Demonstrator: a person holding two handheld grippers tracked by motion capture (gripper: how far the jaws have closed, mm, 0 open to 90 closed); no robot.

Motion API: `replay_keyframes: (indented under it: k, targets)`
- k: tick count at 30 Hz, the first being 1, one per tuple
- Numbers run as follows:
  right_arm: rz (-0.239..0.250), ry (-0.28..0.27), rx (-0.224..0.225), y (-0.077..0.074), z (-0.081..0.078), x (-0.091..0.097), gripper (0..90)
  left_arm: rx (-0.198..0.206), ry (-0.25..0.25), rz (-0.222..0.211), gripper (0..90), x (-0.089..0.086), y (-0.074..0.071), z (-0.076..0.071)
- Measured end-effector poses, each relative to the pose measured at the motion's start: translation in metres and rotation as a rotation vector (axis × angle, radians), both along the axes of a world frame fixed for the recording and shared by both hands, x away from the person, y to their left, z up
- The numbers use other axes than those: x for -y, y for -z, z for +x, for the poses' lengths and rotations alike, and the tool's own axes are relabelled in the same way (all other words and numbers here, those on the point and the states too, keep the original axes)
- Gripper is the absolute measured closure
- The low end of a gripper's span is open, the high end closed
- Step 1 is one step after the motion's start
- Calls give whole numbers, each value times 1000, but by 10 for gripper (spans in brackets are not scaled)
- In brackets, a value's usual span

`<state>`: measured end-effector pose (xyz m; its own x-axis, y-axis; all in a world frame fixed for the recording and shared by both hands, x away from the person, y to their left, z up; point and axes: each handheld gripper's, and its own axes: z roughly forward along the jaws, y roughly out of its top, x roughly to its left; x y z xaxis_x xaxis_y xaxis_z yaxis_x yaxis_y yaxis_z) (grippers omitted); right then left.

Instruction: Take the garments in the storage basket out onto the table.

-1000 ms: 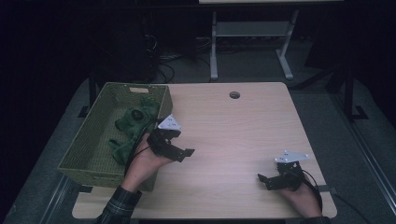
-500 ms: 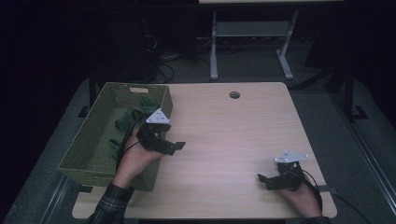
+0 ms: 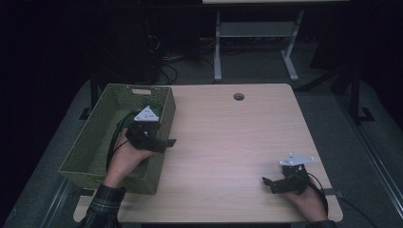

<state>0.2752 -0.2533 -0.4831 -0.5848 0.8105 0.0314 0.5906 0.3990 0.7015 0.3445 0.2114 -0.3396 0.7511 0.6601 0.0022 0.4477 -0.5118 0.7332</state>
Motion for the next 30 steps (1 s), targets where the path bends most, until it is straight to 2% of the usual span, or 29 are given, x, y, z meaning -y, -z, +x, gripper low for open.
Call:
replay_keyframes:
  k: [5, 6, 18, 24, 30]
  targets:
    - [0, 0, 0, 0, 0, 0, 10, 6, -14, 13, 162, -12, -1, 2]
    - [0, 0, 0, 0, 0, 0, 10, 2, -25, 3, 176, -14, 0, 1]
    - [-1, 0, 1, 0, 0, 0, 10, 17, -90, 16, 233, -43, -3, 7]
    - [-1, -1, 3, 0, 0, 0, 10, 18, -124, 19, 308, -56, 0, 12]
    - [-1, -1, 2, 0, 0, 0, 10, 29, -158, 47, 378, -68, 5, 17]
